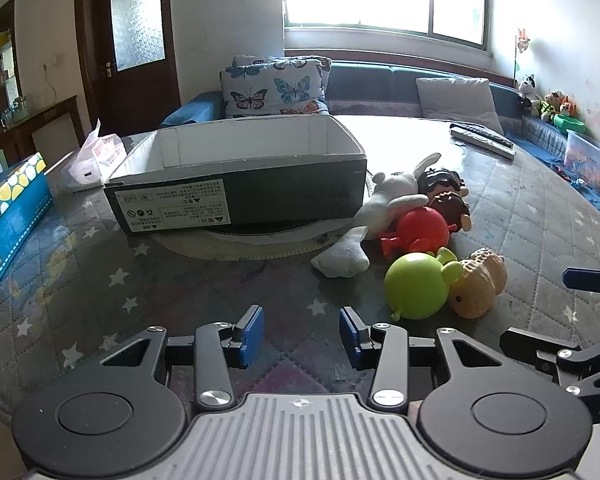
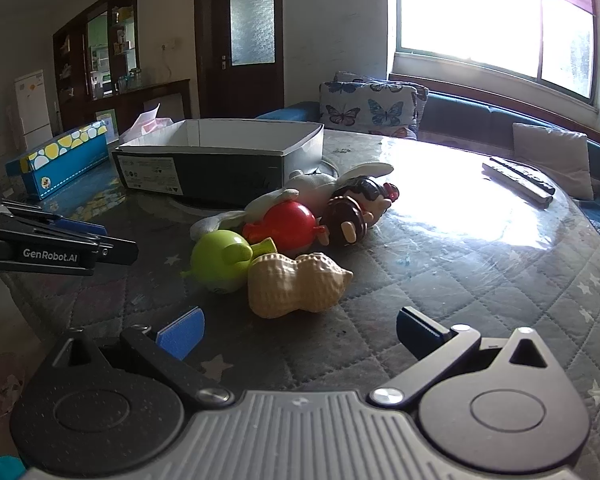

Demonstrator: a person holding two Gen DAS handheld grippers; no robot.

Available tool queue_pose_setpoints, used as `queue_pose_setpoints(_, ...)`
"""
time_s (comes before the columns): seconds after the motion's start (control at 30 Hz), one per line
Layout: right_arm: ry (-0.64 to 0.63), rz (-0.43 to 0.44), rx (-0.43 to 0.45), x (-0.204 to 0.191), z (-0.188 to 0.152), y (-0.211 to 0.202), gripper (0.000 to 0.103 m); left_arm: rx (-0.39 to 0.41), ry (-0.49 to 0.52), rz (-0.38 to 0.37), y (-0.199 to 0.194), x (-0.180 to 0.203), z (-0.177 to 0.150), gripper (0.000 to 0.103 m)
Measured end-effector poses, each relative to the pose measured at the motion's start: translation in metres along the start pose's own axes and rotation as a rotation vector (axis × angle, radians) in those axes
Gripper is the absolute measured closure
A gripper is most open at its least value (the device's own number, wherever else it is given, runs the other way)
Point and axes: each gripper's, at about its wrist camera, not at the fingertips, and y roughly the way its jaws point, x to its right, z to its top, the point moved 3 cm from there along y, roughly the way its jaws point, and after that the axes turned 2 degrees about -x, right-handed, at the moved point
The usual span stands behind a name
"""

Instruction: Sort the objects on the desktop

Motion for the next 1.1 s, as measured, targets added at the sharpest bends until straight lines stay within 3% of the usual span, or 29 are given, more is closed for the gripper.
queue_pose_setpoints(0.5, -0.006, 0.010, -0.029, -0.004, -0.002, 0.005, 0.000, -0.049, 0.011, -0.045, 0.007, 0.005, -0.003, 0.059)
queue_pose_setpoints(1.1, -0.015, 0.025, -0.058, -0.004, -0.003, 0.013, 0.000, -0.076, 0.040, -0.038, 0.016, 0.011, -0.003, 0.059)
